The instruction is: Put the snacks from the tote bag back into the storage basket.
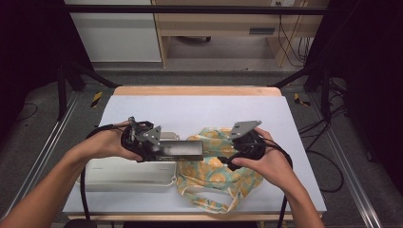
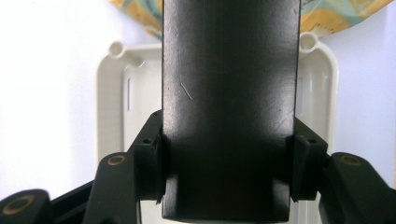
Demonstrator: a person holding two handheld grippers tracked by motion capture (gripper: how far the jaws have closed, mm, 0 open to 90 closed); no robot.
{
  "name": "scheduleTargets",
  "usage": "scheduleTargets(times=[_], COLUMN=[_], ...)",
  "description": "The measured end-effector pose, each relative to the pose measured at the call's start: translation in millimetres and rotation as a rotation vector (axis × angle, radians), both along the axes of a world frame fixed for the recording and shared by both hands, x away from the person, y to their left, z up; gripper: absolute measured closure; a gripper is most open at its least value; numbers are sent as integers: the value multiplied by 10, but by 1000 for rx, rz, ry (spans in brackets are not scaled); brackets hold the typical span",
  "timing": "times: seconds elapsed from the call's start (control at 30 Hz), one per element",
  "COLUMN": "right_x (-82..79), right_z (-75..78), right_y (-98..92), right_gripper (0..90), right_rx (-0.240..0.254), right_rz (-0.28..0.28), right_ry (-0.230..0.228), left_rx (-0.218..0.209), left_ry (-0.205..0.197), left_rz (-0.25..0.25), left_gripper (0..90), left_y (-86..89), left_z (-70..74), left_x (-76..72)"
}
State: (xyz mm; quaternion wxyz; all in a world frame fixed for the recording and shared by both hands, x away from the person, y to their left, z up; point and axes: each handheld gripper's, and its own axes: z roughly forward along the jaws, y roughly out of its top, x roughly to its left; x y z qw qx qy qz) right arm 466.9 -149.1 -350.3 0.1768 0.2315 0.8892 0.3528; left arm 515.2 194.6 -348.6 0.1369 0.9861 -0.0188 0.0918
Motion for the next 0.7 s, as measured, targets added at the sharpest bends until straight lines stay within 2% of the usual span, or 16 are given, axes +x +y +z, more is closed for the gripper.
scheduleTargets(times=[0.1, 0.13, 0.17, 0.2, 0.23, 0.27, 0.3, 0.33, 0.57, 0.6, 0.63, 0.67, 0.7], right_x=[-74, -125, -152, -152, -198, -230, -230, -282, -398, -429, -429, -459, -474], right_z=[-55, -102, -129, -129, -186, -230, -230, -297, -392, -416, -416, -457, -481], right_y=[-226, -376, -448, -448, -566, -639, -639, -743, -913, -942, -942, -974, -986], right_gripper=[101, 105, 107, 107, 109, 112, 112, 129, 119, 104, 104, 110, 112], right_rx=[59, 98, 114, 114, 136, 148, 148, 169, 202, 215, 215, 235, 240], right_rz=[-98, -175, -214, -214, -282, -322, -322, -385, -459, -488, -488, -530, -540], right_ry=[-13, -19, -24, -24, -31, -35, -35, -27, -36, -29, -29, -28, -33], left_rx=[-20, -23, -27, -34, -38, -38, -34, -33, -37, -40, -40, -44, -45], left_ry=[-12, -14, -17, -19, -22, -22, -24, -23, -23, -22, -22, -21, -22], left_rz=[14, 18, 24, 32, 44, 44, 46, 53, 67, 74, 74, 78, 81], left_gripper=[432, 432, 432, 432, 432, 432, 432, 432, 432, 432, 431, 432, 432], left_y=[106, 144, 185, 227, 305, 305, 340, 394, 501, 541, 541, 578, 592], left_z=[21, 30, 39, 44, 46, 46, 47, 41, 19, 7, 7, -5, -14], left_x=[13, 14, 14, 15, 12, 12, 9, -1, -34, -34, -34, -37, -42])
